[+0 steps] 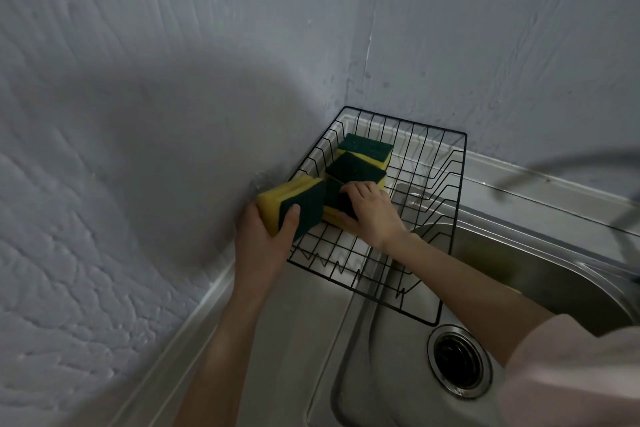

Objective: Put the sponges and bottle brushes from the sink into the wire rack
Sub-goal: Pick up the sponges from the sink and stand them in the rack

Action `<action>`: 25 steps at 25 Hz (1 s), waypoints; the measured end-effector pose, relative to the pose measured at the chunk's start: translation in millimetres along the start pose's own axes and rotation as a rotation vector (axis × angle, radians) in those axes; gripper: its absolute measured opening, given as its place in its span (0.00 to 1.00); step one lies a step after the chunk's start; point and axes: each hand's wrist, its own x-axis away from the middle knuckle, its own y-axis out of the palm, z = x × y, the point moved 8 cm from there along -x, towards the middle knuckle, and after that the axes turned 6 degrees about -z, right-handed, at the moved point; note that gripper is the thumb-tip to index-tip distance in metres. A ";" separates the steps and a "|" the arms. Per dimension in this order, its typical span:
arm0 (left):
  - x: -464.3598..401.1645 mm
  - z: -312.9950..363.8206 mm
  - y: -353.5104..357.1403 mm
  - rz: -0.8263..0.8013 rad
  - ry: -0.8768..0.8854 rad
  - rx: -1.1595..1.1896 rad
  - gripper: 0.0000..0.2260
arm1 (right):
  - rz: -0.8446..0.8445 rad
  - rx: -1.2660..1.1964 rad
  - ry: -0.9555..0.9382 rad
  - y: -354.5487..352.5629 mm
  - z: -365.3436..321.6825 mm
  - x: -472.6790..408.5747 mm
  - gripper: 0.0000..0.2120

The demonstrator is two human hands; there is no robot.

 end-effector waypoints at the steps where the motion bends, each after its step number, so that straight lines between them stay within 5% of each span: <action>1: -0.1 0.6 1.6 -0.006 0.001 0.004 0.17 | -0.007 0.002 -0.025 -0.1 -1.1 -1.3 0.22; 5: -2.9 -2.5 2.6 -0.003 -0.008 0.014 0.17 | -0.028 -0.005 -0.085 0.2 -2.5 0.7 0.22; 14: -1.6 -0.6 4.1 -0.008 0.006 0.027 0.17 | -0.141 0.001 0.150 15.1 8.9 -10.6 0.41; 25: -0.9 3.4 9.9 -0.040 -0.007 0.013 0.18 | -0.206 0.018 0.032 5.4 10.4 -4.1 0.38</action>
